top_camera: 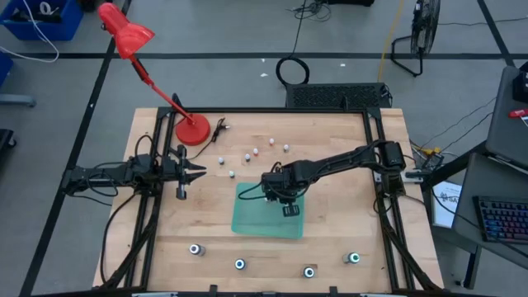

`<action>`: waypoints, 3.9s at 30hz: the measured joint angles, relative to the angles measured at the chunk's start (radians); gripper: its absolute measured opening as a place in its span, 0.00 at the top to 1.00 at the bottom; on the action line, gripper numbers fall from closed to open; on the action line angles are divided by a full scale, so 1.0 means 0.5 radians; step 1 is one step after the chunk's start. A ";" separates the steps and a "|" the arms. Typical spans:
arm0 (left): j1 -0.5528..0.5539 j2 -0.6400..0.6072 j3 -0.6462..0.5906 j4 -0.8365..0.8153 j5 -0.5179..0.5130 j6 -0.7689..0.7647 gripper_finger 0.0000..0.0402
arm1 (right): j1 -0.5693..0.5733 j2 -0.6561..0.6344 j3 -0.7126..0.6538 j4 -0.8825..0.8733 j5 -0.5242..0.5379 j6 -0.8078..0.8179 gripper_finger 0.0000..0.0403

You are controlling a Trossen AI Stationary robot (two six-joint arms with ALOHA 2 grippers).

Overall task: Pick & Place food coloring
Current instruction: Put the small red food coloring bottle into the green bin, then put the small orange food coloring bottle into the green bin

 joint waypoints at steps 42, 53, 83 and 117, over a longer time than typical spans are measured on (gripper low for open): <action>0.000 0.000 0.000 0.000 0.000 0.001 0.83 | -0.424 -0.656 0.000 -0.127 0.356 0.109 0.68; 0.000 0.001 0.000 -0.001 0.001 0.000 0.83 | -0.675 -0.576 -0.252 0.077 0.189 -0.035 0.68; -0.001 0.001 0.000 -0.001 0.000 0.000 0.83 | -0.529 -0.576 -0.643 0.482 -0.051 0.023 0.68; 0.000 0.000 0.000 -0.001 0.000 0.000 0.83 | -0.557 -0.378 -0.642 0.486 -0.056 -0.038 0.68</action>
